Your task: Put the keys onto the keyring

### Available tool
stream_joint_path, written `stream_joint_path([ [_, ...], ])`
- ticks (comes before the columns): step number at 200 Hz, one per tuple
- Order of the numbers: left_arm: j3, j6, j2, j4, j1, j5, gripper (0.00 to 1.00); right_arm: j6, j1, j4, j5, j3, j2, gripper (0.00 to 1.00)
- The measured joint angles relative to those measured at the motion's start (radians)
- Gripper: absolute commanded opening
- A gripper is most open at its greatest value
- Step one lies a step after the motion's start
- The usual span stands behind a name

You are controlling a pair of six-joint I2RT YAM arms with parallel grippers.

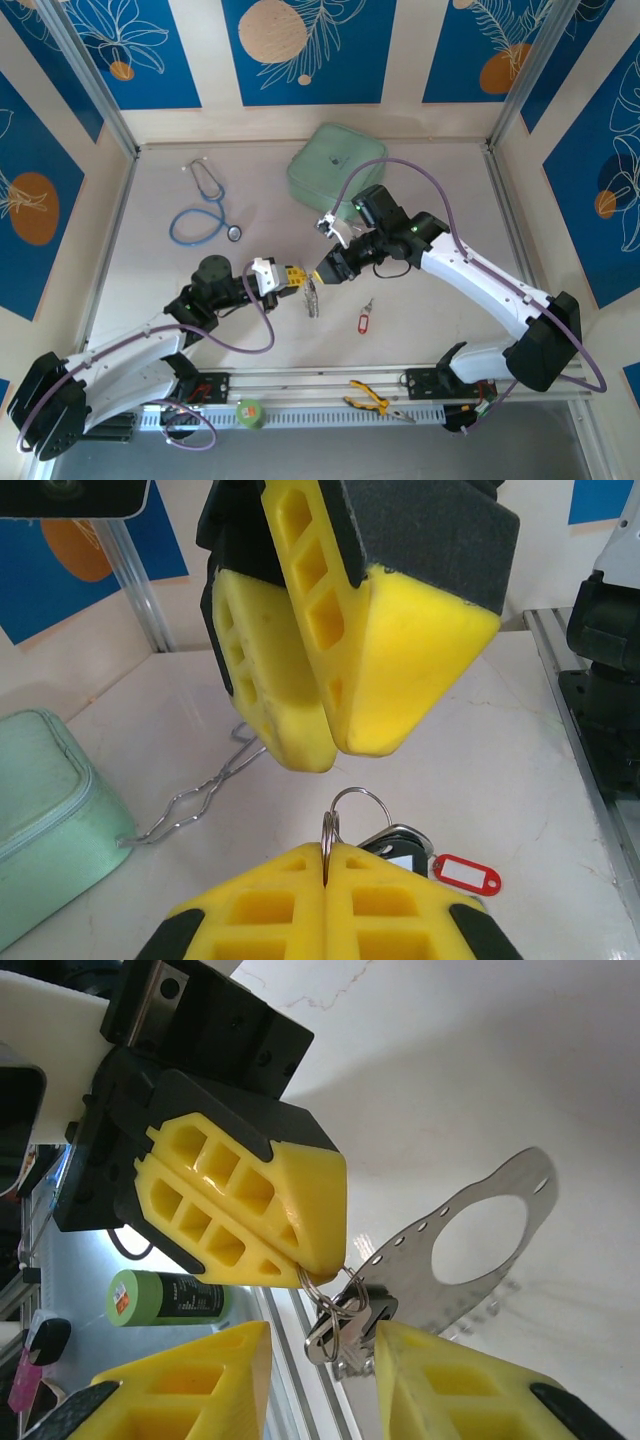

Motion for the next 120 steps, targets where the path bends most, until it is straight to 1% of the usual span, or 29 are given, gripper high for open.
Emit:
stream_joint_path([
  [42, 0.0, -0.003, 0.003, 0.005, 0.0, -0.002, 0.0, 0.003, 0.003, -0.009, 0.001, 0.0, 0.034, 0.3],
  [83, 0.0, -0.003, 0.003, 0.006, 0.0, -0.003, 0.0, 0.002, 0.009, -0.019, -0.001, 0.001, 0.043, 0.14],
  [96, 0.0, -0.003, 0.003, 0.006, 0.0, -0.003, 0.0, 0.002, 0.01, -0.024, -0.001, 0.001, 0.043, 0.1],
  [120, 0.0, -0.005, 0.003, 0.006, 0.0, -0.006, 0.0, 0.002, 0.009, -0.029, -0.004, 0.002, 0.043, 0.07],
])
